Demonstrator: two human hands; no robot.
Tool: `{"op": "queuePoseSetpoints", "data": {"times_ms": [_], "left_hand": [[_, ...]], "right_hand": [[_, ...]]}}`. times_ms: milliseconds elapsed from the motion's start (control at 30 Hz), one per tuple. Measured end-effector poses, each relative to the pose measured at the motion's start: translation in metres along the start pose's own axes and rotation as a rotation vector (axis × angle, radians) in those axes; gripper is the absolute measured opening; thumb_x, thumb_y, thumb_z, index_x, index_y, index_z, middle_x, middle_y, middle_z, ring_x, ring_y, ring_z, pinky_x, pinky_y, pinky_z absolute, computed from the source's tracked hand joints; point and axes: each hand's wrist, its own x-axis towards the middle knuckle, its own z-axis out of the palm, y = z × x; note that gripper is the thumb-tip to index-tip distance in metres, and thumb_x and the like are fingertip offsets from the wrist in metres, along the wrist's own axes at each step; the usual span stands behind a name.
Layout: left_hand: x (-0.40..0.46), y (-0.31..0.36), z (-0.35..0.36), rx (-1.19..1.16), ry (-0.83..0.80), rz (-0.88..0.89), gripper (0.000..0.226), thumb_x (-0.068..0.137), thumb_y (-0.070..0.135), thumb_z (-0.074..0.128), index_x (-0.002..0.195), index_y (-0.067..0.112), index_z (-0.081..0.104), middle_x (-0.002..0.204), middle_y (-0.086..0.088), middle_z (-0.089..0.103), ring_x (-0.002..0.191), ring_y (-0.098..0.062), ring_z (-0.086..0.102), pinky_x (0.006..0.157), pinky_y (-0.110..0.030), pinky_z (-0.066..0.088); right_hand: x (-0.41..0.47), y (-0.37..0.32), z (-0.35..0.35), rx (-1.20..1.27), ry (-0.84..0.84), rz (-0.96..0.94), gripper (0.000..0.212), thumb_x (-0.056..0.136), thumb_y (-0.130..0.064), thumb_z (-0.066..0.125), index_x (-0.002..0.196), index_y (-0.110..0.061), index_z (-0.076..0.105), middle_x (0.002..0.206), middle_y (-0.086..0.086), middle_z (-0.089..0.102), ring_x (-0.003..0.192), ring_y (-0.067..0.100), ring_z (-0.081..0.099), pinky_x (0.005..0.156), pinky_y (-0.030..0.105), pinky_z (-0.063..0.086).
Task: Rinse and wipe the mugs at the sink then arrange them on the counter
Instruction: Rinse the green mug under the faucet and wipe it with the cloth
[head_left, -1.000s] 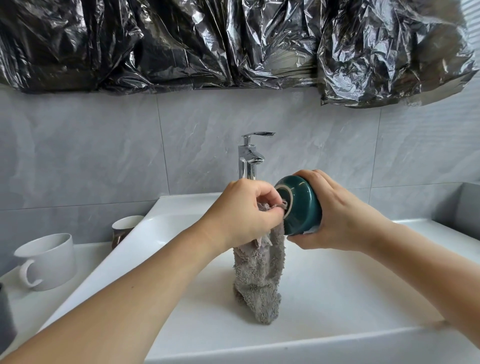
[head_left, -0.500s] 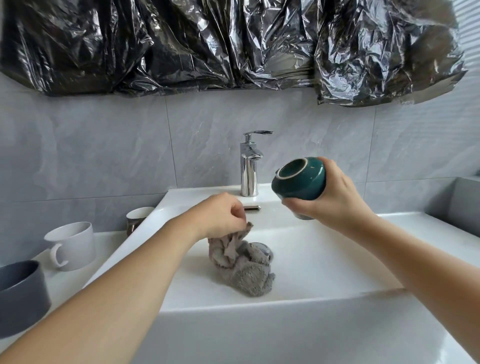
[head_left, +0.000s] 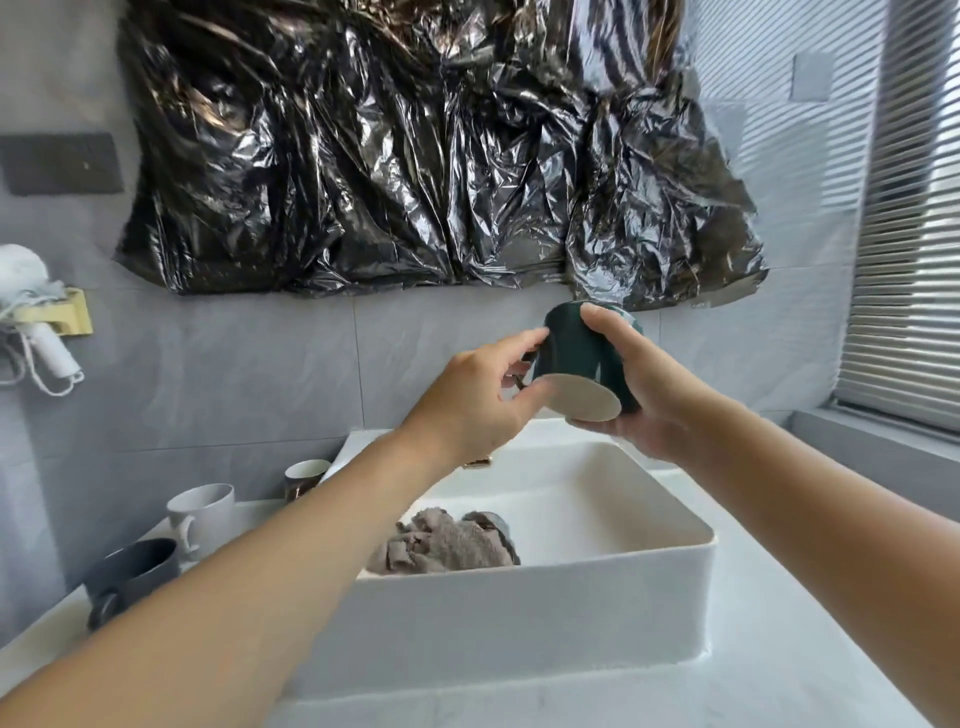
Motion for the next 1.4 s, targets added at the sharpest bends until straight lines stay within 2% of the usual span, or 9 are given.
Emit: {"op": "queuePoseSetpoints", "data": {"times_ms": [100, 300, 500, 600, 767, 933, 1067, 1167, 1400], "left_hand": [[0.004, 0.046, -0.006, 0.113, 0.056, 0.081, 0.045, 0.096, 0.034, 0.058, 0.139, 0.021, 0.056, 0.119, -0.005, 0.071, 0.104, -0.019, 0.067, 0.09, -0.039, 0.053], [0.025, 0.13, 0.005, 0.241, 0.019, 0.153, 0.035, 0.096, 0.029, 0.035, 0.087, 0.007, 0.061, 0.08, -0.012, 0.067, 0.084, -0.036, 0.061, 0.072, -0.042, 0.049], [0.069, 0.18, 0.077, 0.192, -0.196, -0.122, 0.041, 0.09, 0.011, 0.047, 0.051, 0.013, 0.039, 0.053, -0.005, 0.042, 0.063, -0.026, 0.051, 0.06, -0.034, 0.045], [0.077, 0.19, 0.132, 0.03, -0.343, -0.309, 0.027, 0.082, 0.004, 0.043, 0.056, 0.013, 0.044, 0.052, -0.009, 0.047, 0.055, -0.03, 0.061, 0.064, -0.05, 0.059], [0.074, 0.194, 0.228, -0.156, -0.578, -0.511, 0.02, 0.085, -0.001, 0.037, 0.092, -0.006, 0.054, 0.064, -0.021, 0.068, 0.057, -0.033, 0.07, 0.058, -0.038, 0.062], [0.07, 0.182, 0.31, -0.154, -0.7, -0.594, 0.017, 0.085, 0.001, 0.039, 0.085, -0.003, 0.055, 0.078, -0.024, 0.069, 0.074, -0.039, 0.073, 0.077, -0.052, 0.061], [0.074, 0.178, 0.348, -0.159, -0.743, -0.617, 0.022, 0.09, 0.001, 0.041, 0.073, 0.005, 0.054, 0.075, -0.018, 0.065, 0.084, -0.041, 0.071, 0.084, -0.049, 0.059], [0.078, 0.174, 0.369, -0.16, -0.779, -0.621, 0.026, 0.094, 0.002, 0.042, 0.071, 0.008, 0.053, 0.07, -0.014, 0.062, 0.067, -0.03, 0.066, 0.073, -0.04, 0.061], [0.082, 0.168, 0.404, -0.189, -0.814, -0.669, 0.027, 0.097, 0.001, 0.041, 0.072, 0.002, 0.05, 0.05, -0.01, 0.061, 0.053, -0.023, 0.062, 0.05, -0.028, 0.057]], "right_hand": [[-0.036, -0.029, -0.011, 0.021, 0.008, 0.074, 0.051, 0.087, -0.066, 0.057, 0.11, -0.022, 0.064, 0.095, 0.006, 0.072, 0.086, 0.022, 0.068, 0.086, 0.043, 0.057], [-0.094, -0.063, -0.057, 0.081, 0.14, 0.12, 0.051, 0.093, -0.058, 0.048, 0.093, -0.009, 0.062, 0.076, 0.011, 0.067, 0.08, 0.031, 0.065, 0.083, 0.047, 0.058], [-0.128, -0.053, -0.141, -0.219, 0.282, 0.202, 0.067, 0.096, -0.062, 0.035, 0.086, 0.001, 0.056, 0.075, 0.018, 0.062, 0.058, 0.029, 0.06, 0.055, 0.03, 0.054], [-0.126, -0.032, -0.197, -0.459, 0.327, 0.265, 0.078, 0.095, -0.071, 0.025, 0.099, -0.001, 0.058, 0.073, 0.017, 0.064, 0.054, 0.026, 0.06, 0.051, 0.027, 0.05], [-0.114, 0.02, -0.276, -0.553, 0.374, 0.395, 0.08, 0.095, -0.073, 0.019, 0.097, -0.004, 0.059, 0.079, 0.018, 0.065, 0.058, 0.027, 0.063, 0.052, 0.027, 0.052], [-0.089, 0.079, -0.329, -0.493, 0.392, 0.53, 0.076, 0.1, -0.065, 0.017, 0.1, 0.0, 0.057, 0.074, 0.019, 0.064, 0.056, 0.027, 0.062, 0.055, 0.029, 0.054], [-0.068, 0.108, -0.361, -0.45, 0.411, 0.592, 0.08, 0.099, -0.068, 0.016, 0.123, 0.001, 0.051, 0.077, 0.021, 0.062, 0.054, 0.027, 0.062, 0.05, 0.027, 0.052], [-0.056, 0.123, -0.379, -0.444, 0.41, 0.624, 0.082, 0.098, -0.069, 0.016, 0.127, 0.001, 0.048, 0.08, 0.022, 0.062, 0.055, 0.027, 0.063, 0.051, 0.028, 0.052], [-0.045, 0.141, -0.412, -0.469, 0.428, 0.656, 0.067, 0.099, -0.066, 0.019, 0.099, -0.005, 0.047, 0.078, 0.022, 0.062, 0.051, 0.026, 0.062, 0.053, 0.029, 0.053]]}}
